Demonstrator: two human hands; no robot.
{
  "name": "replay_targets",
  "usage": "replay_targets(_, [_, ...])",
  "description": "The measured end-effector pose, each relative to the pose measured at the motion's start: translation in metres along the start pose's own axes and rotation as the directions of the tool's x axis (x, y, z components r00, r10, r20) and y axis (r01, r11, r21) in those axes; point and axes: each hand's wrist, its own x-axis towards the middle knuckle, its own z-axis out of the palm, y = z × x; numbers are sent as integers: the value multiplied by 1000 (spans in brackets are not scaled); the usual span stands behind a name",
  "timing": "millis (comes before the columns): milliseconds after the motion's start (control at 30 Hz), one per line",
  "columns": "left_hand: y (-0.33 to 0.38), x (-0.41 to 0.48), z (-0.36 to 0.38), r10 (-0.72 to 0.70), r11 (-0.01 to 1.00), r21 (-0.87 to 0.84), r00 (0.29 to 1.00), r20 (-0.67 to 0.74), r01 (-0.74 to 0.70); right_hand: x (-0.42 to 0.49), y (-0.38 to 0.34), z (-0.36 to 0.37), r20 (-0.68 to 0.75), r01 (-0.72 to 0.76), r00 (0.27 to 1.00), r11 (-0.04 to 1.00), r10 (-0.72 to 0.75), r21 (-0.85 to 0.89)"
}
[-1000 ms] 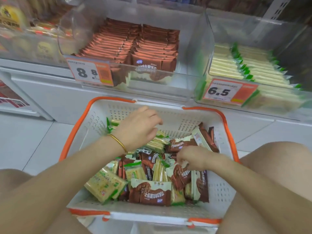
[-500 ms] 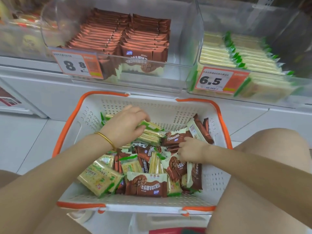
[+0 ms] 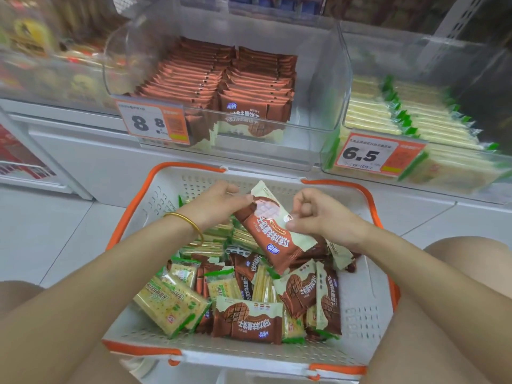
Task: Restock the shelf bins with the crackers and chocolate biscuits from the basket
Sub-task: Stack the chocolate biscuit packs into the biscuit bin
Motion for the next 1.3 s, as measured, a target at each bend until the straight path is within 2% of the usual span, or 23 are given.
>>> replay_targets(67, [1,1,-1,-8,1000,-20,1000,-7,7,0,-8,5,-31,10,999,998,-8,69])
replay_targets(133, [1,-1,-2,-40,980,-192,998,50,49,-1,-17,11,-69,16,998,993,-8,115])
replay_targets(200, [7,-5,-1,-45,910,-406,992,118,90,-2,-25,16,-101,-1,995,986,18,167])
replay_targets(233, [9,-6,-1,-26,900,-430,994,111,72,-3,-30,19,-113,-27,992,984,48,178])
replay_targets(267, [13,-6,-2,7,919,-394,997,82,26,-3,-35,22,-130,-50,989,990,67,130])
replay_targets(300, [16,-6,-6,56,949,-314,997,50,-38,-4,-41,25,-180,-56,982,998,52,-18])
replay_targets(333, [21,-8,-10,115,972,-207,993,28,-107,-3,-47,24,-251,-39,968,965,-29,-259])
replay_targets(367, [28,-10,-16,181,981,-80,983,23,-179,-2,-53,22,-308,-12,936,857,-172,-515])
replay_targets(400, [35,-13,-23,250,966,63,967,36,-252,-2,-65,18,-307,30,892,720,-333,-693])
replay_targets(433, [44,-15,-30,320,923,205,946,57,-325,-2,-79,14,-254,106,849,621,-463,-776])
replay_targets(467, [54,-18,-38,390,862,320,918,75,-393,0,-93,9,-178,197,827,572,-533,-796])
replay_targets(533, [78,-23,-53,511,734,472,855,90,-489,8,-121,-3,-60,316,828,553,-557,-771])
replay_targets(600, [103,-24,-66,607,633,570,793,54,-524,19,-144,-12,-51,305,849,568,-525,-765])
replay_targets(700, [130,-19,-85,687,602,608,724,-63,-518,28,-168,-23,-199,236,810,617,-551,-751])
replay_targets(800, [137,-5,-105,688,602,669,709,-156,-437,37,-177,-31,-408,182,727,728,-552,-661])
replay_targets(867, [137,7,-116,691,589,710,696,-196,-386,45,-177,-32,-448,114,727,735,-521,-669])
replay_targets(933, [138,21,-118,691,595,707,693,-206,-383,55,-177,-30,-407,41,766,670,-497,-742])
replay_targets(1033, [139,39,-110,675,595,716,710,-200,-364,75,-178,-30,-329,-71,826,496,-457,-865])
replay_targets(1100, [132,49,-110,669,624,706,695,-263,-334,88,-172,-32,-322,-126,864,453,-387,-883])
replay_targets(1133, [126,49,-111,679,636,706,661,-320,-312,95,-168,-33,-326,-148,879,450,-348,-881])
replay_targets(1200, [110,42,-109,742,616,722,538,-400,-314,108,-158,-32,-318,-172,901,431,-295,-886])
replay_targets(1267, [89,29,-99,815,540,758,451,-363,-366,119,-152,-28,-316,-190,906,397,-281,-898])
replay_targets(1300, [78,22,-90,836,503,773,443,-323,-387,123,-150,-26,-320,-205,902,364,-290,-908])
